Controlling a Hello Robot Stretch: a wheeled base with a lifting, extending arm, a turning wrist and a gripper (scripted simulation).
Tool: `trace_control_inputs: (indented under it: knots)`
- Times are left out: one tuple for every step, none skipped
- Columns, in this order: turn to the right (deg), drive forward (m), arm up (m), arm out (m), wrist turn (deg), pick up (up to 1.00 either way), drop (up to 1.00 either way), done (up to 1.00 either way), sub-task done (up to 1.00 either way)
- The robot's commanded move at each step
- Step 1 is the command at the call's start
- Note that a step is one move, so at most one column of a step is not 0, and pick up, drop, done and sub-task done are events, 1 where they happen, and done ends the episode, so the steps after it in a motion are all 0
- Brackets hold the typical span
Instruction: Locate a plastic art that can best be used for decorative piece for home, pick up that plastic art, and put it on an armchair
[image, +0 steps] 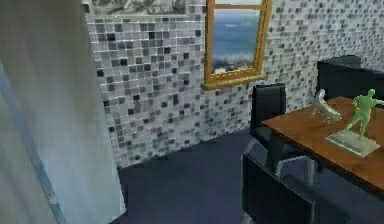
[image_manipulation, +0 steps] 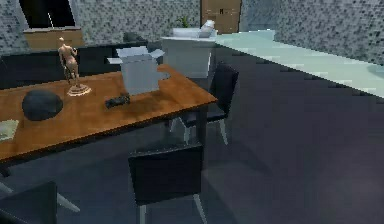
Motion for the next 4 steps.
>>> trace_control_inputs:
  knots:
    - [0.0,0.95,0.0,0.0,0.0,0.0,0.0,0.0,0.0]
    - [45.0,0.0,0.0,0.0,0.0,0.0,0.0,0.0,0.0]
    - [6.0,0.0,0.0,0.0,0.0,0.0,0.0,0.0,0.0]
    - [0.0,0.05,0.0,0.0,0.0,0.0,0.0,0.0,0.0]
